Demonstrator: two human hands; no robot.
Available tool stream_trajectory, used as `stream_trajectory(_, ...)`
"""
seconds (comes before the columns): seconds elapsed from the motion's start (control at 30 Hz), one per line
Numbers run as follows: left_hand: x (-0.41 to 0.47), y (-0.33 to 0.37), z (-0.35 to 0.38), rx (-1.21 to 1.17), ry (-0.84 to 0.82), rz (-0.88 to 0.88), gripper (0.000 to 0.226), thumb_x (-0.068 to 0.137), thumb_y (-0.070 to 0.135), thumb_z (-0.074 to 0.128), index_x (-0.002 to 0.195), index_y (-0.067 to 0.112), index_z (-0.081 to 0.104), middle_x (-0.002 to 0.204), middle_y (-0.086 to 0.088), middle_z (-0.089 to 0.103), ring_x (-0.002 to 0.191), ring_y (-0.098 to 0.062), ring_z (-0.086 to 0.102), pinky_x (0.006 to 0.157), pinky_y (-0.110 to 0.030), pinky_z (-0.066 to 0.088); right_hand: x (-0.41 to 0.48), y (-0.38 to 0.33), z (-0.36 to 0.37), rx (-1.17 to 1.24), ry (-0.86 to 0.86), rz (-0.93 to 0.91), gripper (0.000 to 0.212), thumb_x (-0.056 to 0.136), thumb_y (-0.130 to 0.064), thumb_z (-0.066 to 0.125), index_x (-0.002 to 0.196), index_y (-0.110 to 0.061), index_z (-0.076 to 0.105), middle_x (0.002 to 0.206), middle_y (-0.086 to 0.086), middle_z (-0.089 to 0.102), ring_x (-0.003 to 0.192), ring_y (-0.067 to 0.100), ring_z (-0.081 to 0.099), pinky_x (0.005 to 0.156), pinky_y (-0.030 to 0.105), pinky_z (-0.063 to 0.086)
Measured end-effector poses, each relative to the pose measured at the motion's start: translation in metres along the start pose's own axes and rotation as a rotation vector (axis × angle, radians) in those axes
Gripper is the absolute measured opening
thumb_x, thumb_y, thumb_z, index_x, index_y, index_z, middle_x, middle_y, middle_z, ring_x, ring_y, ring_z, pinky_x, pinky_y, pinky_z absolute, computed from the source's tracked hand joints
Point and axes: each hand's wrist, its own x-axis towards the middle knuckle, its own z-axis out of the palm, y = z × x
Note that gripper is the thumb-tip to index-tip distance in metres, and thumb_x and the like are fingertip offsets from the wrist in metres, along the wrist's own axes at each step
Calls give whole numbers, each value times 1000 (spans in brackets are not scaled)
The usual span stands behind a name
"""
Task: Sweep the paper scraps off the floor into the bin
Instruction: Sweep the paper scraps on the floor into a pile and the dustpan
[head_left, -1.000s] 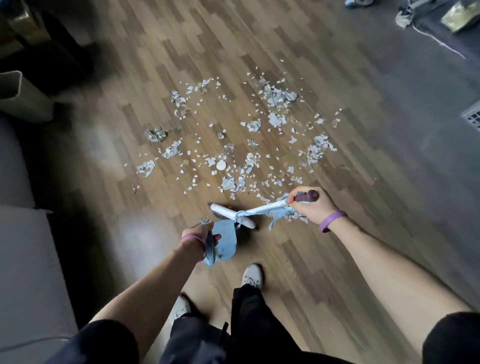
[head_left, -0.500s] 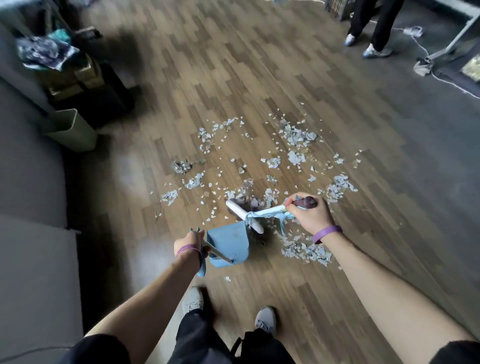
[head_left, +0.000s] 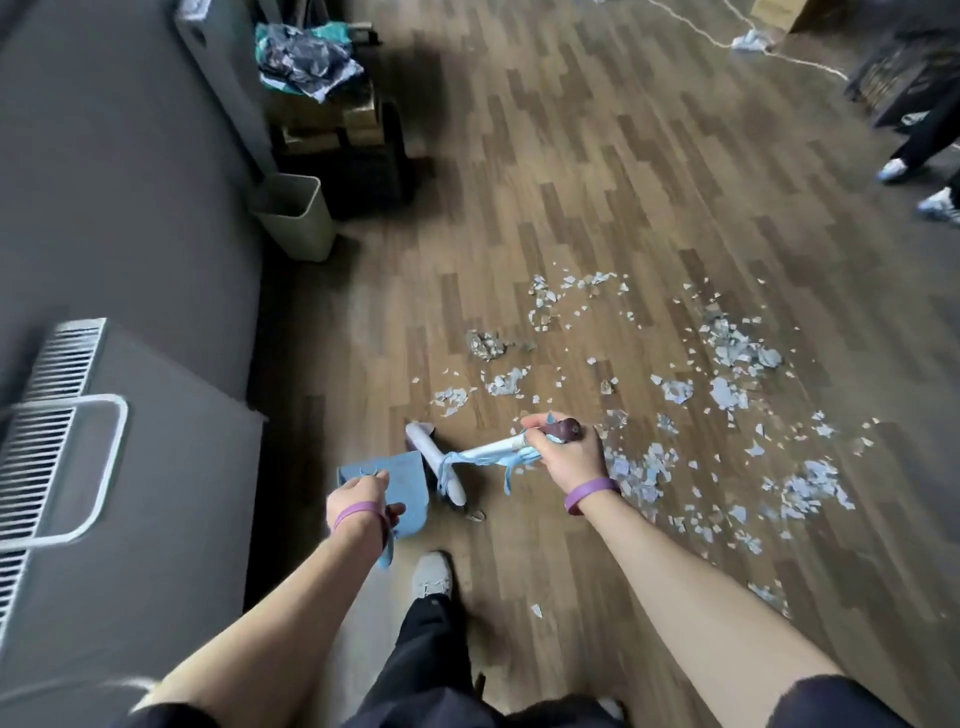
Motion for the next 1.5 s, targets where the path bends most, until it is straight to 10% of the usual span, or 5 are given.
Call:
stream_trajectory(0.2, 74, 61, -57, -90, -28, -67, 28, 90, 13, 61, 116, 3, 58, 96, -17, 58, 46, -22, 54, 33, -19, 40, 38, -63, 110, 69, -5, 42, 11, 80, -12, 67, 75, -21, 72, 68, -5, 61, 63, 10, 52, 68, 21, 44)
stream_trajectory(0.47, 116, 85, -68, -38, -110, -65, 9, 95, 11, 54, 104, 10, 55, 76, -8, 60, 32, -10, 56, 38, -18, 43, 84, -61, 160, 36, -2, 119, 8, 79, -13, 72, 73, -18, 72, 67, -13, 65, 67, 10, 59, 69, 24, 54)
stream_trajectory(0.6, 117, 90, -32, 20, -159, -44, 7, 95, 12, 55, 101, 10, 58, 84, -13, 62, 35, -14, 57, 39, -19, 44, 109, -56, 132, -43, 81, 170, 5, 79, -18, 70, 75, -21, 71, 77, 1, 65, 62, 9, 55, 44, 6, 40)
stream_trajectory(1.13, 30, 111, 262, 494, -503, 34, 18, 92, 9, 58, 110, 9, 59, 73, -10, 60, 32, -15, 54, 38, -17, 42, 208, -47, -123, -89, 622, 308, 31, 74, -32, 70, 56, -13, 54, 67, 18, 59, 63, 35, 54, 63, 35, 50)
stream_trajectory(1.5, 23, 137, 287, 462, -494, 28, 8, 92, 9, 58, 99, 10, 60, 37, 3, 54, 31, -17, 53, 37, -18, 38, 220, -75, -145, -252, 535, 204, 26, 80, -34, 67, 63, -15, 60, 62, 14, 57, 65, 34, 53, 62, 32, 46)
